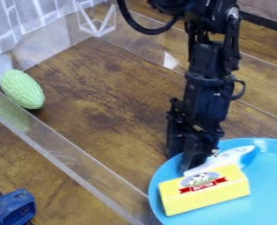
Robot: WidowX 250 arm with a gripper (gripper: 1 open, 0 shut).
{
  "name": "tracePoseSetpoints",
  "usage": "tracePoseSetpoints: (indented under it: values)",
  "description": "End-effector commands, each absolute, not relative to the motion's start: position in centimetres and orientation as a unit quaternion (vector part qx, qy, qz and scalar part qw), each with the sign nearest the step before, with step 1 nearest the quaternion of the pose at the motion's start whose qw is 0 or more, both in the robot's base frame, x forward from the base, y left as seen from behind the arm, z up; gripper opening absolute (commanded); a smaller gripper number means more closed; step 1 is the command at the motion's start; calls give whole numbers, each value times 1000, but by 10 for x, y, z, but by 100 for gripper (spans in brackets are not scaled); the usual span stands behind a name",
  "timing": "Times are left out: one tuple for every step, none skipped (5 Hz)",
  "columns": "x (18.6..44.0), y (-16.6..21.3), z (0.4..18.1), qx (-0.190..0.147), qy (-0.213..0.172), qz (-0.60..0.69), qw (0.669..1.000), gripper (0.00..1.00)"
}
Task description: Remove the white object from inside the blue tray and put it on the table
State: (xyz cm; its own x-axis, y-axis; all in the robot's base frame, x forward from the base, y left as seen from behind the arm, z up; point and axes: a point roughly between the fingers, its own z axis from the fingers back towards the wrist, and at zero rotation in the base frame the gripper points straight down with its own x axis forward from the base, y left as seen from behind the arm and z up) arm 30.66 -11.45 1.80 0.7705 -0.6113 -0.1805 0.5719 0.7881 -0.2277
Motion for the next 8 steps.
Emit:
tracePoseSetpoints:
  values:
    - [303, -119, 17, -81, 129, -331, 931, 0]
    - [303, -114, 24, -81, 137, -329, 931, 0]
    - [302, -111, 31, -81, 144, -328, 930, 0]
    - [302, -109, 38, -81, 147, -327, 930, 0]
    - [301, -108, 43, -81, 149, -328, 929, 0]
    - [301, -108, 48, -80, 150, -332, 928, 0]
    - [301, -108, 52, -80, 151, -335, 927, 0]
    - [301, -108, 56, -80, 151, -339, 925, 0]
